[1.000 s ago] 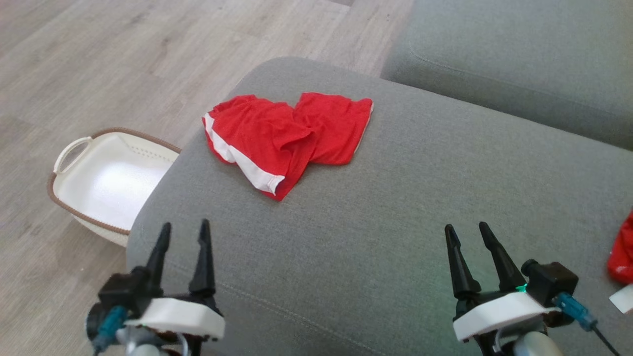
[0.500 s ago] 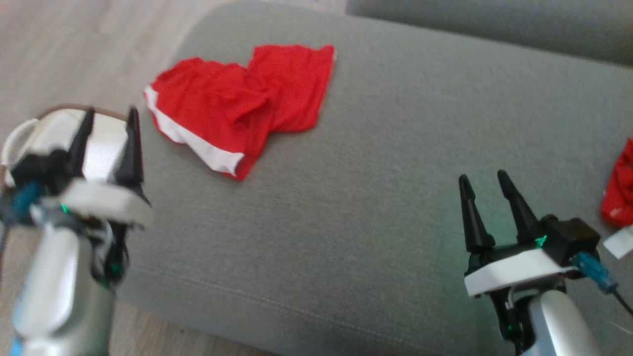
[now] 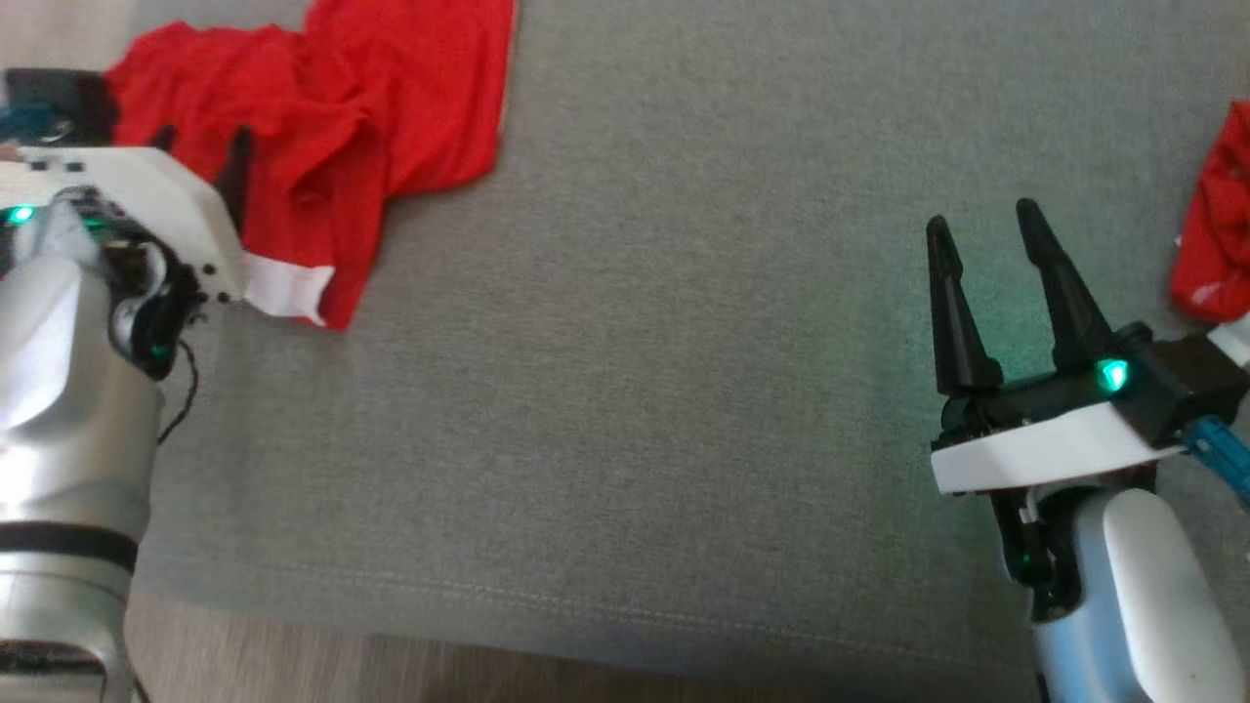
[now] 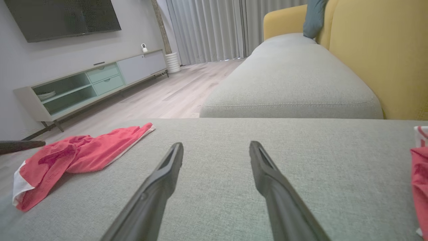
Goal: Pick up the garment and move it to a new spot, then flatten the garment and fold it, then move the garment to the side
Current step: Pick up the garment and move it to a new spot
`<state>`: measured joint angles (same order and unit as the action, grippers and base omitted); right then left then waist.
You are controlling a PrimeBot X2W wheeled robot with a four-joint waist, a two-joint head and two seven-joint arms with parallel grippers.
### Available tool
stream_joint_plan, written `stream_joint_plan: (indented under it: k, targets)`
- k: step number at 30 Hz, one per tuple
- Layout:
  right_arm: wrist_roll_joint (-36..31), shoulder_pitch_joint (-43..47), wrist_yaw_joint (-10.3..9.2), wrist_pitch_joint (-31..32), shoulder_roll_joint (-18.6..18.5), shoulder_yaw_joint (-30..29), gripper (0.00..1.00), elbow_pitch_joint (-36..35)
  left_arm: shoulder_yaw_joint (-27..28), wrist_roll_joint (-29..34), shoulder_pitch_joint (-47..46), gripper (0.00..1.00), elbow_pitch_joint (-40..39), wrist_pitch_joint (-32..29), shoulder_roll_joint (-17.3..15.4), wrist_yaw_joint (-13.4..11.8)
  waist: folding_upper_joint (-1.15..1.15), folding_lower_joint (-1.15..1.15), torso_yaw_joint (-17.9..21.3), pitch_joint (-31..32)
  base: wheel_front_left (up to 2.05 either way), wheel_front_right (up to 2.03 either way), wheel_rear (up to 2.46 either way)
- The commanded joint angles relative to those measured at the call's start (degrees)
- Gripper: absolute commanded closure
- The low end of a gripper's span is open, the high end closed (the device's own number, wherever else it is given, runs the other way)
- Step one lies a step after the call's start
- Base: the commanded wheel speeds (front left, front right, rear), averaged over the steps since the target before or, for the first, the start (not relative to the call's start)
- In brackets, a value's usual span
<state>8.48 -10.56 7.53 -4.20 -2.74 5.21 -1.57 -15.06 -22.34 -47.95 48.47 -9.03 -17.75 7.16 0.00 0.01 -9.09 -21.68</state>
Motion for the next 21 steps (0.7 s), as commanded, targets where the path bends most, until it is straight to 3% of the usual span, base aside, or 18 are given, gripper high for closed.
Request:
stream_joint_plan:
  k: [1,9,16,17,18,21]
  targets:
    - [-0.56,-1.68,-0.04,0.31,-0.14,1.57,0.00,-2.94,-0.10,-1.90,-2.89,0.00,-0.47,-1.42,-3.58,0.30,0.00,-0.01,1.40,-2.15,0.00,0.00,0.00]
    - [-1.34,-2.66,-0.04,1.47,-0.14,1.55,0.00,-6.47,-10.17,-11.49,-7.02,0.00,2.52,-5.74,-7.05,0.32,0.00,-0.01,3.08,-5.43,0.00,0.00,0.00]
    - [-1.50,-2.61,-0.04,1.77,-0.14,1.20,0.00,-7.61,-16.71,-17.60,-7.95,0.00,4.60,-11.84,-8.23,0.32,0.00,-0.01,3.76,-6.25,0.00,0.00,0.00]
    - [-1.50,-2.56,-0.04,1.78,-0.14,1.23,0.00,-7.64,-17.75,-18.56,-7.87,0.57,4.46,-12.53,-8.29,0.32,0.00,-0.01,3.83,-6.20,0.00,0.00,0.00]
    - [-1.51,-2.51,-0.04,1.76,-0.14,1.26,0.00,-7.65,-18.57,-19.53,-7.85,1.00,4.33,-12.75,-8.47,0.32,0.00,-0.01,3.89,-6.12,0.00,0.00,0.00]
    - [-1.52,-2.36,-0.04,1.47,-0.14,1.71,0.00,-7.41,-20.23,-22.21,-7.56,1.00,4.02,-11.56,-9.00,0.32,0.00,-0.01,4.14,-5.27,0.00,0.00,0.00]
